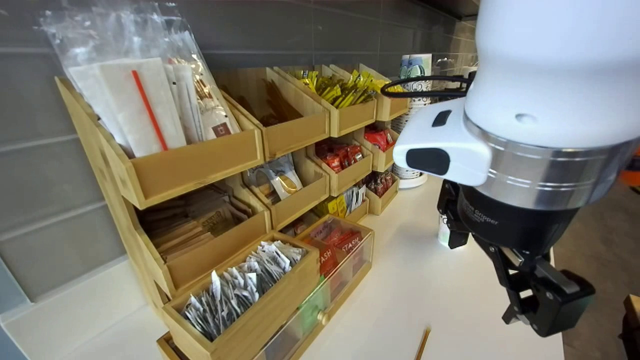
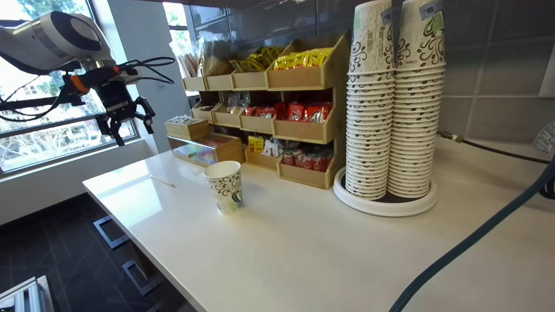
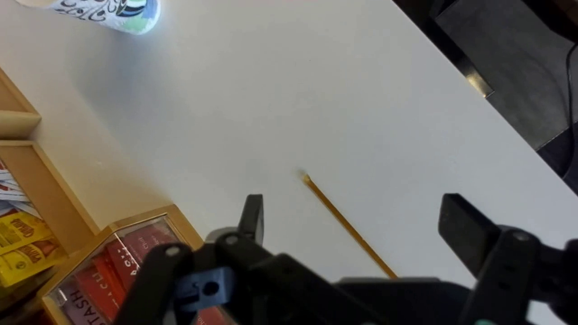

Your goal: Pick up the long brown object on the table and put it in the paper cup

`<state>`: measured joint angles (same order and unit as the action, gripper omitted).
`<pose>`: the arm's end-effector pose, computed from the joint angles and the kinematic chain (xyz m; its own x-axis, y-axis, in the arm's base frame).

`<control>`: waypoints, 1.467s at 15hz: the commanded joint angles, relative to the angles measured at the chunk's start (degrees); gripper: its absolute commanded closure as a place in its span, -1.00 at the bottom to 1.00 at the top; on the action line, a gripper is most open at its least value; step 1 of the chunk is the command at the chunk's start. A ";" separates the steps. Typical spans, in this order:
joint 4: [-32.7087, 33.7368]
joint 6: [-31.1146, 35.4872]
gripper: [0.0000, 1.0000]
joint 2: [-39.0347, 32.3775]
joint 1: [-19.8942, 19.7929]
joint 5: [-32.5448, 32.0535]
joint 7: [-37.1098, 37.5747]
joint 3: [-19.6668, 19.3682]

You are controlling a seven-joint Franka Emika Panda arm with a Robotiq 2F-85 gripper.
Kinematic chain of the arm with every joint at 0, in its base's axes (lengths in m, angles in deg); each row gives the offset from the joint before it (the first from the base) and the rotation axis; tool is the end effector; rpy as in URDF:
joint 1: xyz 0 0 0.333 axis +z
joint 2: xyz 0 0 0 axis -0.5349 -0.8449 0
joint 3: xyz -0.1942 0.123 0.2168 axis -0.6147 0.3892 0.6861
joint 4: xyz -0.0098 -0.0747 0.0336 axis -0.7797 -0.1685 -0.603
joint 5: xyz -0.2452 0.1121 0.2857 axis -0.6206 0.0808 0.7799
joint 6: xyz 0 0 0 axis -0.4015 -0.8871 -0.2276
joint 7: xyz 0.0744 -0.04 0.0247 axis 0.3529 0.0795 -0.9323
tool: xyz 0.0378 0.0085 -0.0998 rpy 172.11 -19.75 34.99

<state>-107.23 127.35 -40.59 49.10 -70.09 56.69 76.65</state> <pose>0.3999 0.2809 0.4143 0.6831 0.6860 -0.2505 0.7296 -0.6265 0.2742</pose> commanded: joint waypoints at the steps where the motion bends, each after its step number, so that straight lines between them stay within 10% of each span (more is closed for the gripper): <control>1: 0.16 0.01 -1.00 -0.41 0.61 -0.20 -0.27 -0.65; 17: -6.44 19.95 -1.00 -1.82 0.90 15.97 -40.54 -5.53; 22: -8.48 23.84 -1.00 -4.96 0.70 15.97 -42.97 -4.29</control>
<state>-114.42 147.95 -43.58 49.30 -54.34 14.51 72.17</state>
